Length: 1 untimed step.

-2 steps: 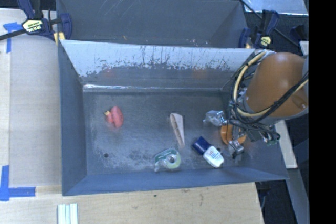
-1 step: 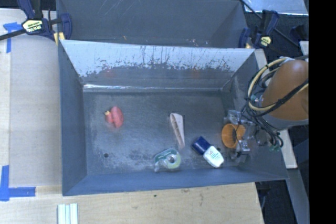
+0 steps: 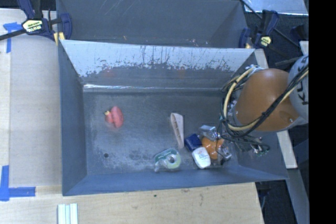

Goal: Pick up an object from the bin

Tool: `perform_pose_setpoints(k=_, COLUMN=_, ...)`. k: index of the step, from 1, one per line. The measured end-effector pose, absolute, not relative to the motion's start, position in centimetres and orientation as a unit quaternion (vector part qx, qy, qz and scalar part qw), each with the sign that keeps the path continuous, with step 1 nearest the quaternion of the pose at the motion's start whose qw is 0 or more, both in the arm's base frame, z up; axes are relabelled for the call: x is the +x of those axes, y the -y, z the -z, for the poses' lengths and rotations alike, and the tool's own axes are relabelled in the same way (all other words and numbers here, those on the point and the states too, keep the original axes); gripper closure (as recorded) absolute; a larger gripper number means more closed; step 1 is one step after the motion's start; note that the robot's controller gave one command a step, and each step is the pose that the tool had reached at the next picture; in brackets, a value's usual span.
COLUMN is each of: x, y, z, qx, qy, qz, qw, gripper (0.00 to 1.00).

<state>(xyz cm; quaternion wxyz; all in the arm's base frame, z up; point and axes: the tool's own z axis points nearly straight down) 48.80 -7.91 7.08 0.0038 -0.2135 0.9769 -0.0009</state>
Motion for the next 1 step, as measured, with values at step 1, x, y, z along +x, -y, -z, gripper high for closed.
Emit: perform_pose_setpoints(k=1, x=48.8, y=7.94, z=-7.08, qx=-0.213, qy=-0.977, qz=0.001, qw=0.004, gripper=1.0)
